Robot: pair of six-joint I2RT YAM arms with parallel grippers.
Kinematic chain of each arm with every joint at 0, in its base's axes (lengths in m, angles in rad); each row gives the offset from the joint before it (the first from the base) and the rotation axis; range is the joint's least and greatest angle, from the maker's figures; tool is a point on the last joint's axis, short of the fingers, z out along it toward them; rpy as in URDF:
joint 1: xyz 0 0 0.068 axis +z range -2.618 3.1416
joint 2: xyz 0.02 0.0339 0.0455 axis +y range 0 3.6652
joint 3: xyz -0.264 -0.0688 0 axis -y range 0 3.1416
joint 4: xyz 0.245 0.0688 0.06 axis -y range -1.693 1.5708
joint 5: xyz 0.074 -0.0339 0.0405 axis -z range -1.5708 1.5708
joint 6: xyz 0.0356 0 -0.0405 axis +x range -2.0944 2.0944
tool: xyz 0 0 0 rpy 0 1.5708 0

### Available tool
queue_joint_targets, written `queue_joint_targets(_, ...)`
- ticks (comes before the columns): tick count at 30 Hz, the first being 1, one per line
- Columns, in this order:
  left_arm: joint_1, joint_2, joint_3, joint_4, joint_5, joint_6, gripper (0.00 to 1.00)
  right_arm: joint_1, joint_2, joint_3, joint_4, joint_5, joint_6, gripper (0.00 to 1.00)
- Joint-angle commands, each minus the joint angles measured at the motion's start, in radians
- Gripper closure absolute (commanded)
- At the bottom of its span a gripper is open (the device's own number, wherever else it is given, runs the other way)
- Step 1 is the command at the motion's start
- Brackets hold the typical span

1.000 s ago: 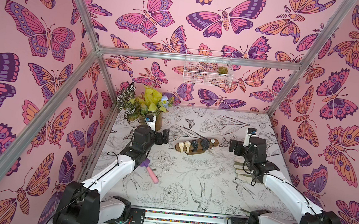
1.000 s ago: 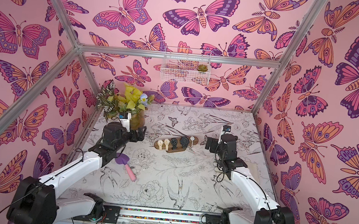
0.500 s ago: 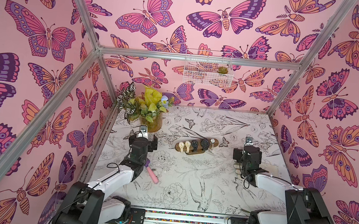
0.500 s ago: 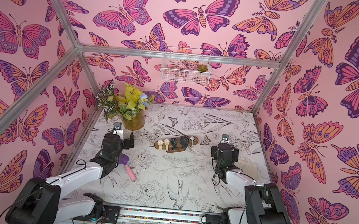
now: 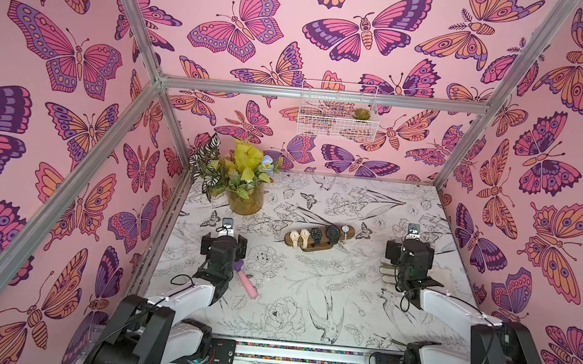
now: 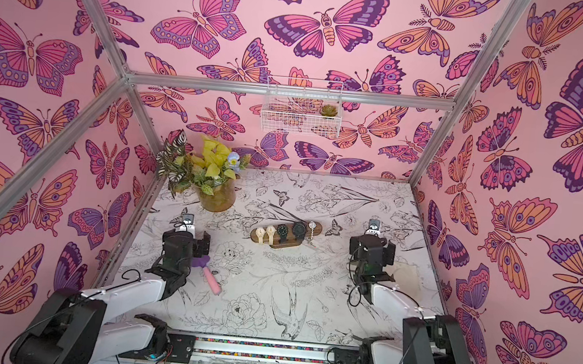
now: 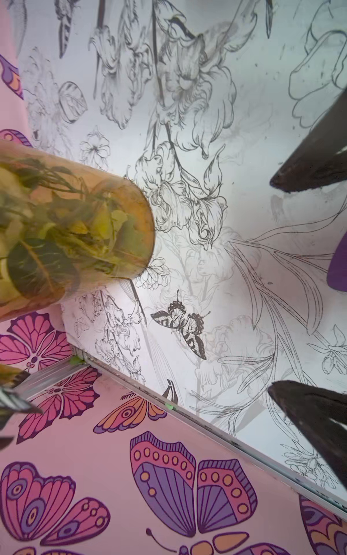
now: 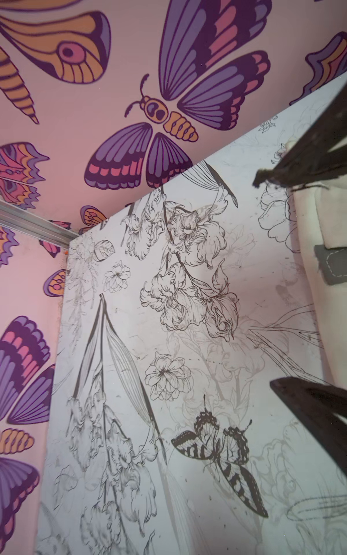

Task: Place watch on stand
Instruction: Reset both arms

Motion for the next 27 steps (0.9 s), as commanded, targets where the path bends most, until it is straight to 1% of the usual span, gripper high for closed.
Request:
queue_joint_targets(1,0.02,0.081,0.025,0.113,0.059,0.038,0.01,-0.008,-0.104,-0.09,0.029,0.037,0.017,0.01)
queue_joint_targets(2,0.029,0.114,0.026,0.157,0.069,0.028,0.01,-0.013,-0.139,-0.124,0.07,0.041,0.032,0.01)
queue_joint_targets(3,0.037,0.138,0.062,0.2,0.094,0.028,0.01,-0.02,-0.163,-0.149,0.098,0.042,0.055,0.01)
queue_joint_targets(4,0.041,0.155,0.09,0.187,0.098,0.035,0.0,-0.039,-0.188,-0.171,0.125,0.019,0.079,0.01)
queue_joint_targets(5,0.044,0.164,0.118,0.112,0.121,0.04,0.0,-0.059,-0.201,-0.182,0.136,-0.012,0.098,0.01)
queue_joint_targets(8,0.045,0.171,0.121,0.105,0.208,0.078,0.0,-0.096,-0.167,-0.165,0.145,-0.064,0.116,0.01)
queue_joint_targets(12,0.066,0.152,0.101,0.125,0.23,0.056,0.0,-0.098,-0.016,-0.122,0.273,-0.118,0.104,0.01)
queue_joint_targets(16,0.111,0.139,0.098,0.107,0.339,0.053,0.0,-0.1,0.194,-0.055,0.402,-0.185,0.078,0.01)
queue_joint_targets(17,0.116,0.126,0.088,0.11,0.361,0.052,0.0,-0.102,0.256,-0.053,0.452,-0.197,0.074,0.01)
queue_joint_targets(18,0.121,0.116,0.077,0.12,0.369,0.049,0.0,-0.101,0.326,-0.058,0.545,-0.21,0.062,0.01)
queue_joint_targets(19,0.127,0.107,0.07,0.123,0.358,0.04,0.0,-0.101,0.362,-0.065,0.634,-0.228,0.04,0.01)
queue_joint_targets(20,0.134,0.099,0.067,0.119,0.345,0.03,0.0,-0.102,0.326,-0.054,0.557,-0.238,0.048,0.01)
queue_joint_targets(21,0.14,0.086,0.061,0.114,0.332,0.019,0.0,-0.109,0.283,-0.037,0.44,-0.256,0.06,0.01)
queue_joint_targets(22,0.149,0.08,0.051,0.125,0.323,0.005,0.0,-0.121,0.3,-0.046,0.478,-0.297,0.053,0.01)
queue_joint_targets(24,0.169,0.074,0.046,0.142,0.308,0.004,0.0,-0.122,0.342,-0.055,0.576,-0.302,0.046,0.01)
queue_joint_targets(25,0.181,0.079,0.046,0.154,0.314,0.03,0.0,-0.122,0.333,-0.045,0.543,-0.311,0.043,0.01)
queue_joint_targets(26,0.193,0.098,0.046,0.202,0.339,0.044,0.0,-0.121,0.318,-0.031,0.495,-0.317,0.04,0.01)
queue_joint_targets(27,0.216,0.134,0.009,0.278,0.366,0.013,0.0,-0.122,0.298,-0.016,0.426,-0.318,0.042,0.01)
